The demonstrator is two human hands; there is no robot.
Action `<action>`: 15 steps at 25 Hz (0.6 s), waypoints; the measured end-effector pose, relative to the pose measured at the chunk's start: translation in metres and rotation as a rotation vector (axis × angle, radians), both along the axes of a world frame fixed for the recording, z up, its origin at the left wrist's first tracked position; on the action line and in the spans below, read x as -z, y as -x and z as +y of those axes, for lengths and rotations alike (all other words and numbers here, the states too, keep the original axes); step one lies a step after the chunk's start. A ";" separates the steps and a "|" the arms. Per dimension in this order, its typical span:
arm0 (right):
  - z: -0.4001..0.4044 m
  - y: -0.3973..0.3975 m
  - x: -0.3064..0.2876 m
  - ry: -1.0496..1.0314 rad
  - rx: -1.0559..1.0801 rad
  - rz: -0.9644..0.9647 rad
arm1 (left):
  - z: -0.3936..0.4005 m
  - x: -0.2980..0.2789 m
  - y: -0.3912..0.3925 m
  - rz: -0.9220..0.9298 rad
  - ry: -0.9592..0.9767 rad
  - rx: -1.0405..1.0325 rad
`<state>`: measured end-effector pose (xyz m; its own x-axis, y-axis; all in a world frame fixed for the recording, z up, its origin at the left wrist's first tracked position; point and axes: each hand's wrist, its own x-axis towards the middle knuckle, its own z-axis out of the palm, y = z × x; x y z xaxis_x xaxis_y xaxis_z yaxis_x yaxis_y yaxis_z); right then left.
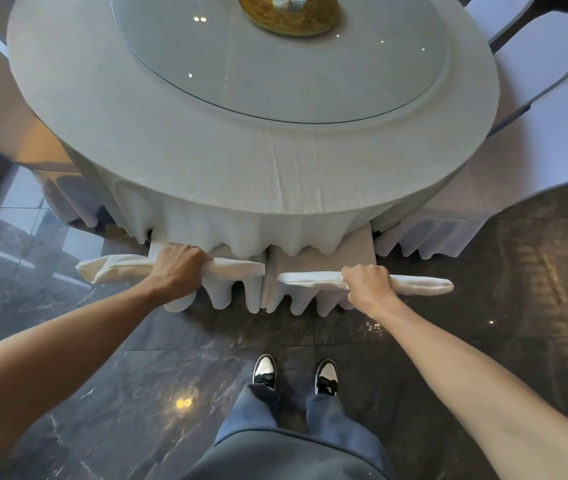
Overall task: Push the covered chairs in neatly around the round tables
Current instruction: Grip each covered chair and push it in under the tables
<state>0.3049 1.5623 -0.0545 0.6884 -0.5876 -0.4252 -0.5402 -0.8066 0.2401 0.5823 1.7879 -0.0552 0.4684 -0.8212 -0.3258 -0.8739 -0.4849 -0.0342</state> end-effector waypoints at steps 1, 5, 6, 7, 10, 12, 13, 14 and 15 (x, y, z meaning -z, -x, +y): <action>-0.004 0.002 -0.001 0.010 -0.003 0.013 | 0.001 -0.002 0.001 -0.003 -0.004 0.000; -0.021 0.007 -0.007 0.028 -0.014 0.044 | 0.020 -0.006 -0.005 -0.013 -0.057 0.005; -0.023 0.008 -0.008 0.032 -0.023 0.052 | 0.030 -0.006 -0.006 -0.008 -0.066 -0.004; -0.026 0.009 -0.010 0.036 -0.020 0.048 | 0.037 -0.007 -0.008 -0.010 -0.074 -0.007; -0.029 0.006 -0.011 0.040 -0.025 0.025 | 0.044 -0.007 -0.007 -0.015 -0.070 -0.010; -0.019 0.002 -0.007 0.008 -0.041 0.026 | 0.036 -0.005 -0.002 -0.006 -0.061 -0.028; -0.013 0.002 -0.003 -0.010 -0.052 0.034 | 0.030 -0.003 0.001 -0.010 -0.050 -0.031; -0.006 0.001 0.001 -0.021 -0.061 0.047 | 0.025 -0.002 0.004 -0.017 -0.033 -0.033; 0.000 -0.002 0.003 -0.026 -0.059 0.057 | 0.020 -0.001 0.007 -0.024 -0.019 -0.036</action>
<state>0.3072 1.5623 -0.0580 0.6958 -0.5350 -0.4793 -0.4776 -0.8430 0.2476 0.5754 1.8079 -0.0540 0.5055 -0.7974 -0.3296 -0.8546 -0.5153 -0.0641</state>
